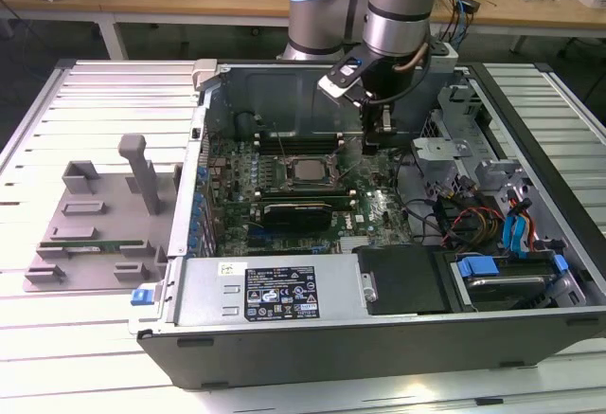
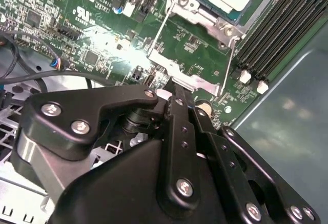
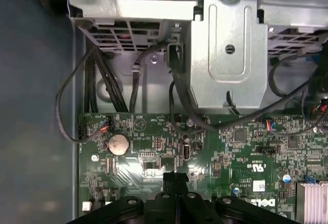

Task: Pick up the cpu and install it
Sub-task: 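Close the cpu cover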

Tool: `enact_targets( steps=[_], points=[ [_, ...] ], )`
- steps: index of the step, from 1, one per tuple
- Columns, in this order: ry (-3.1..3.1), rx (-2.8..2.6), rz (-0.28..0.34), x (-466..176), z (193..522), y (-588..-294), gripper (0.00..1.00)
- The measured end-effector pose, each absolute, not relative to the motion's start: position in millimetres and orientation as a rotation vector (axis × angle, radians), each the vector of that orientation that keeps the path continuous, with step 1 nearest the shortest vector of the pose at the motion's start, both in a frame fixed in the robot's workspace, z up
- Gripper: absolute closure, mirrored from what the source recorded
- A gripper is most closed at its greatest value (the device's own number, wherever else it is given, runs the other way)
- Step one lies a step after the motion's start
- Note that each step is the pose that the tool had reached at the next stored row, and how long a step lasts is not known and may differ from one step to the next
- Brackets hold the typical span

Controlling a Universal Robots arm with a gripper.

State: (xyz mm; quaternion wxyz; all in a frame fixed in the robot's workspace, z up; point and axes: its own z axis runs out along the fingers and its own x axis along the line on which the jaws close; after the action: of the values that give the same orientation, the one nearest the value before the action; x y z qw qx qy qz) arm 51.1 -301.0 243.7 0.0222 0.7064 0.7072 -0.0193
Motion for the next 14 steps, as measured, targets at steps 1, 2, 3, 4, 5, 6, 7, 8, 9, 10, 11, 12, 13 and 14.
enact_targets(
  steps=[1,2,3,4,5,6,7,8,9,10,11,12,13,14],
  points=[
    [2.191,2.188,-0.059,48.6,243.7,-301.0,0.89],
    [2.190,2.188,-0.058,46.1,243.7,-301.0,0.89],
    [2.190,2.187,-0.057,42.6,243.7,-301.0,0.89],
    [2.189,2.187,-0.056,39.8,243.7,-301.0,0.89],
    [2.189,2.186,-0.055,36.8,243.7,-301.0,0.89],
    [2.188,2.186,-0.054,34.7,243.8,-301.0,0.89],
    [2.188,2.186,-0.053,32.5,243.7,-301.0,0.89],
    [2.188,2.185,-0.052,28.7,243.8,-301.0,0.89],
    [2.187,2.185,-0.051,24.7,243.7,-301.0,0.89],
    [2.186,2.185,-0.050,22.7,243.7,-301.0,0.89],
    [2.186,2.184,-0.049,20.9,243.7,-301.0,0.89],
    [2.186,2.184,-0.048,17.6,243.7,-301.0,0.89],
    [2.185,2.184,-0.047,15.0,243.7,-301.0,0.89],
    [2.185,2.183,-0.047,13.2,243.7,-301.0,0.89]
  ],
)
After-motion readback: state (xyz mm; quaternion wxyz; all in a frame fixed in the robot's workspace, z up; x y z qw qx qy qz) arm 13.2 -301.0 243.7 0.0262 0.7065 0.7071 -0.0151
